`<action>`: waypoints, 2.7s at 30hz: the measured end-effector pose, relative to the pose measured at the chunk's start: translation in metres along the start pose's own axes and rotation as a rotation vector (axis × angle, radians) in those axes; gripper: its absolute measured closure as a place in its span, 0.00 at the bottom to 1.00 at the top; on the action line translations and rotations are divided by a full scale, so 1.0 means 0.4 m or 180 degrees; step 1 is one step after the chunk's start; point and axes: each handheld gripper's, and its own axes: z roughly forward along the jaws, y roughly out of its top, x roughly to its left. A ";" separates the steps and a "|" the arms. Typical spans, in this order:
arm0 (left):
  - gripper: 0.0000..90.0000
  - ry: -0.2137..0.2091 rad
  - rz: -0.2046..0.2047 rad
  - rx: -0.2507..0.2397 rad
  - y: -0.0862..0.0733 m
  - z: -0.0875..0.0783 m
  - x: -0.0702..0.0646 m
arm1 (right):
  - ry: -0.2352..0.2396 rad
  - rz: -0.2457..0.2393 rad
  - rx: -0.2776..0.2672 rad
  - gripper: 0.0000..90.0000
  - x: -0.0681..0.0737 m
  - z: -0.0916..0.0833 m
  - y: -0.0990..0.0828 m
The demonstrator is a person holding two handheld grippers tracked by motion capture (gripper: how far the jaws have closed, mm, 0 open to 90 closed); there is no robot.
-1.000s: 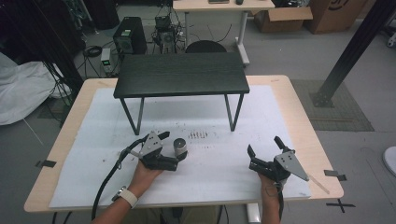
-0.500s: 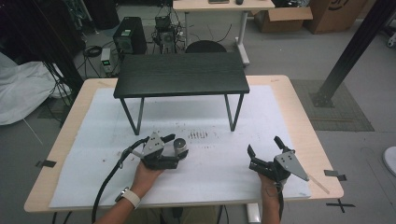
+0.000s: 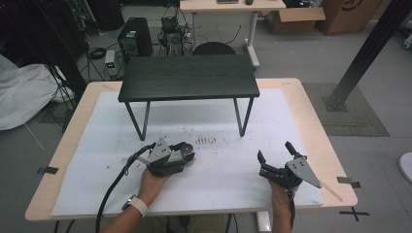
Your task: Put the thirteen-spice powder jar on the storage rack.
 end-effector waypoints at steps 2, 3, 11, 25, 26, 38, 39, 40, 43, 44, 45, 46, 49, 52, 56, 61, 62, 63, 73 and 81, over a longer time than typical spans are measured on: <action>0.54 -0.0010 0.0002 -0.0001 0.000 0.000 0.000 | 0.0000 0.0000 -0.0002 0.00 0.000 0.000 0.000; 0.54 -0.0010 0.0002 -0.0001 0.000 0.000 0.000 | 0.0001 0.0000 -0.0002 0.01 0.000 0.000 0.000; 0.55 -0.0009 -0.0033 -0.0033 0.007 -0.008 0.002 | 0.0003 -0.0001 0.0001 0.01 0.000 0.000 0.000; 0.55 0.0033 -0.0179 -0.0442 0.069 -0.069 0.021 | 0.0011 -0.0006 0.0001 0.01 0.000 0.000 0.000; 0.55 0.0023 -0.0214 -0.0500 0.080 -0.080 0.024 | 0.0012 -0.0007 0.0000 0.01 0.000 0.000 0.000; 0.55 0.0013 -0.0149 -0.0657 0.153 -0.121 0.029 | 0.0018 -0.0007 0.0000 0.01 0.000 0.000 0.000; 0.55 0.0014 -0.0136 -0.0666 0.159 -0.123 0.030 | 0.0019 -0.0008 -0.0001 0.01 0.000 0.000 0.000; 0.55 0.0007 -0.0124 -0.0696 0.175 -0.129 0.032 | 0.0021 -0.0007 0.0000 0.01 0.000 0.000 0.000; 0.55 -0.0010 -0.0158 -0.0759 0.199 -0.139 0.037 | 0.0024 -0.0005 0.0000 0.01 -0.001 0.000 0.000; 0.55 -0.0010 -0.0158 -0.0759 0.199 -0.139 0.037 | 0.0024 -0.0005 0.0001 0.01 -0.001 0.000 0.000; 0.55 -0.0015 -0.0176 -0.0797 0.215 -0.145 0.041 | 0.0024 -0.0006 0.0000 0.01 -0.001 0.000 0.000; 0.55 -0.0026 -0.0182 -0.0819 0.223 -0.148 0.042 | 0.0024 -0.0006 0.0001 0.01 -0.001 0.000 0.000; 0.55 -0.0042 -0.0161 -0.0858 0.238 -0.153 0.043 | 0.0023 -0.0005 -0.0001 0.01 -0.001 0.000 0.000; 0.55 -0.0097 -0.0090 -0.0905 0.268 -0.159 0.043 | 0.0025 -0.0006 -0.0002 0.01 -0.001 0.000 0.000; 0.55 -0.0157 -0.0070 -0.0955 0.298 -0.163 0.044 | 0.0022 -0.0007 -0.0001 0.01 -0.001 0.000 0.000; 0.55 -0.0199 -0.0090 -0.1009 0.327 -0.166 0.050 | 0.0023 -0.0007 0.0001 0.01 0.000 0.000 0.000; 0.55 -0.0221 -0.0113 -0.1043 0.341 -0.169 0.055 | 0.0022 -0.0005 0.0003 0.01 0.000 0.000 0.000; 0.55 -0.0233 -0.0124 -0.1056 0.348 -0.170 0.058 | 0.0021 -0.0006 0.0003 0.01 0.000 0.000 0.000; 0.55 -0.0307 -0.0195 -0.1156 0.413 -0.176 0.088 | 0.0024 -0.0004 0.0007 0.01 0.000 0.001 0.000; 0.55 -0.0317 -0.0168 -0.1211 0.463 -0.176 0.108 | 0.0024 -0.0003 0.0012 0.01 -0.001 0.001 0.000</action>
